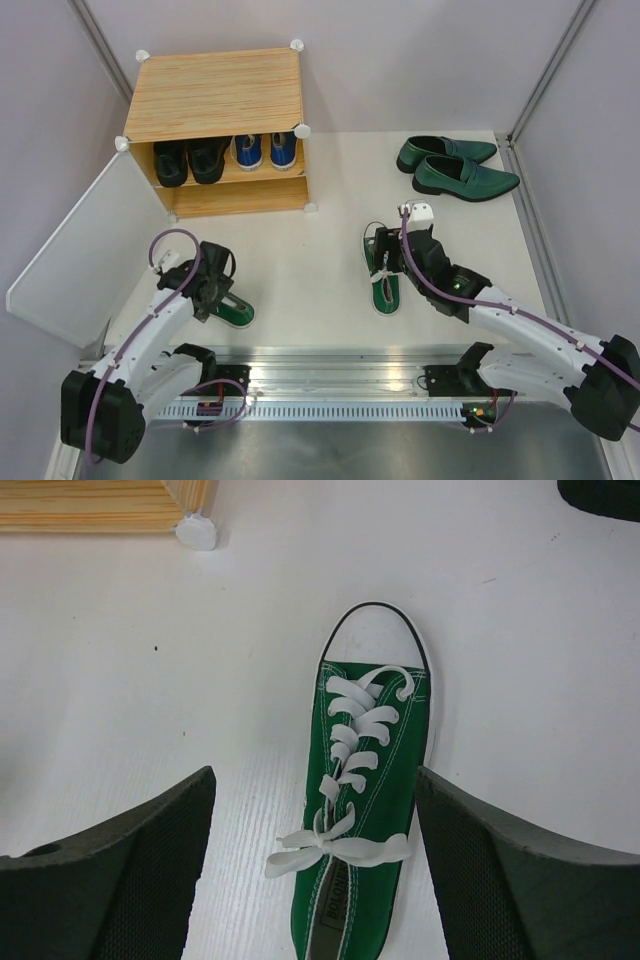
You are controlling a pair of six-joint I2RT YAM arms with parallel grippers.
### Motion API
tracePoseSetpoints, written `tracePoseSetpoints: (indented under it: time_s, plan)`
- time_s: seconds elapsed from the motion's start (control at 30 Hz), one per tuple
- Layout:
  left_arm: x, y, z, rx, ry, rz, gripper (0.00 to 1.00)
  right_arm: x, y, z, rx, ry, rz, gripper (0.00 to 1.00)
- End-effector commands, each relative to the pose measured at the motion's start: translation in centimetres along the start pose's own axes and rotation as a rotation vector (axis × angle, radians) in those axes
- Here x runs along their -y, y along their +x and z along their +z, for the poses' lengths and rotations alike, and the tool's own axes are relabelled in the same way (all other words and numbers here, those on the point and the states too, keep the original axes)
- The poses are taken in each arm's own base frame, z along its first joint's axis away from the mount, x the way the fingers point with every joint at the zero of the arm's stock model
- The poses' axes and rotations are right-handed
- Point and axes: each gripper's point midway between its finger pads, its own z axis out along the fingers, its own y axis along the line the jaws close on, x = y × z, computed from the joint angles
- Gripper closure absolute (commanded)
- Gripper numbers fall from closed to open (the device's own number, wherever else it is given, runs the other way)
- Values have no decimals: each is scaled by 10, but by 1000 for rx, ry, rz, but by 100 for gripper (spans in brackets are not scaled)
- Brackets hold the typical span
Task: Place and organize the shoes in the shoe cabinet
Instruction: Pick up the shoe from the center of the board, then place the shoe in the shoe cabinet.
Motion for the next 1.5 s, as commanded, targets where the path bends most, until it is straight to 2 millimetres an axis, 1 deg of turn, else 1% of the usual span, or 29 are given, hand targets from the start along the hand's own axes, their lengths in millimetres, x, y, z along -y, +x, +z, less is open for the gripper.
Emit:
tracePoseSetpoints:
  time_s: [0.0,0.07,0.1,0.2,0.23,0.27,0.3,0.33,0.4,0.47,0.5,0.57,0.6,0.63,0.67,0.77,0.8,0.83,0.87,0.9,0.97,1.07,1.3,1.33,1.47]
  plan:
    - [18,-14,9,70,22,-61,27,-3,-8,-2,33,-21,19,17]
    - [23,-16,13,82,32,-47,28,-3,-8,-3,33,-24,19,17]
    - [24,-16,16,87,22,-37,30,-4,-7,-3,31,-26,18,17]
    - [29,-18,18,99,37,-14,44,-3,-8,-3,35,-27,22,17]
    - [30,-19,18,103,46,17,57,-3,-9,-4,37,-26,23,17]
    - [30,-20,18,109,50,25,65,-4,-9,-4,36,-29,22,17]
    - [30,-23,17,119,54,32,74,-3,-8,-4,36,-24,22,17]
    - [31,-24,16,124,60,46,78,-2,-9,-4,39,-22,23,17]
    - [34,-23,13,112,84,50,81,-3,-9,-5,41,-24,22,17]
    - [48,-26,8,117,155,117,85,-3,-9,-4,40,-27,24,17]
    - [58,-26,2,104,198,146,87,-4,-8,-4,36,-29,23,17]
    - [77,-28,-9,99,297,246,97,-5,-9,-4,35,-33,22,17]
    - [83,-30,-13,107,329,307,98,-4,-8,-4,34,-33,24,17]
    - [90,-32,-18,111,364,329,98,-4,-8,-4,35,-33,25,17]
    - [101,-32,-29,102,424,350,98,-4,-9,-5,36,-34,24,17]
    - [119,-35,-51,115,548,463,98,-3,-10,-6,44,-31,26,17]
    - [125,-42,-60,135,574,486,98,-3,-11,-6,47,-30,28,17]
    - [127,-45,-65,156,586,548,98,-3,-12,-7,51,-32,29,17]
    - [131,-51,-75,166,600,577,98,-4,-12,-7,50,-35,29,17]
    - [130,-53,-74,172,582,630,98,-3,-13,-8,54,-33,31,17]
    - [131,-61,-79,186,565,677,98,-3,-13,-9,57,-37,34,17]
    - [135,-62,-79,192,566,763,98,-4,-14,-9,58,-38,33,18]
    - [142,-75,-67,221,505,905,98,-3,-14,-10,61,-38,33,18]
    - [142,-75,-62,213,487,921,98,-4,-14,-10,61,-42,34,18]
    - [142,-88,-54,241,440,941,98,-2,-15,-11,66,-37,36,18]
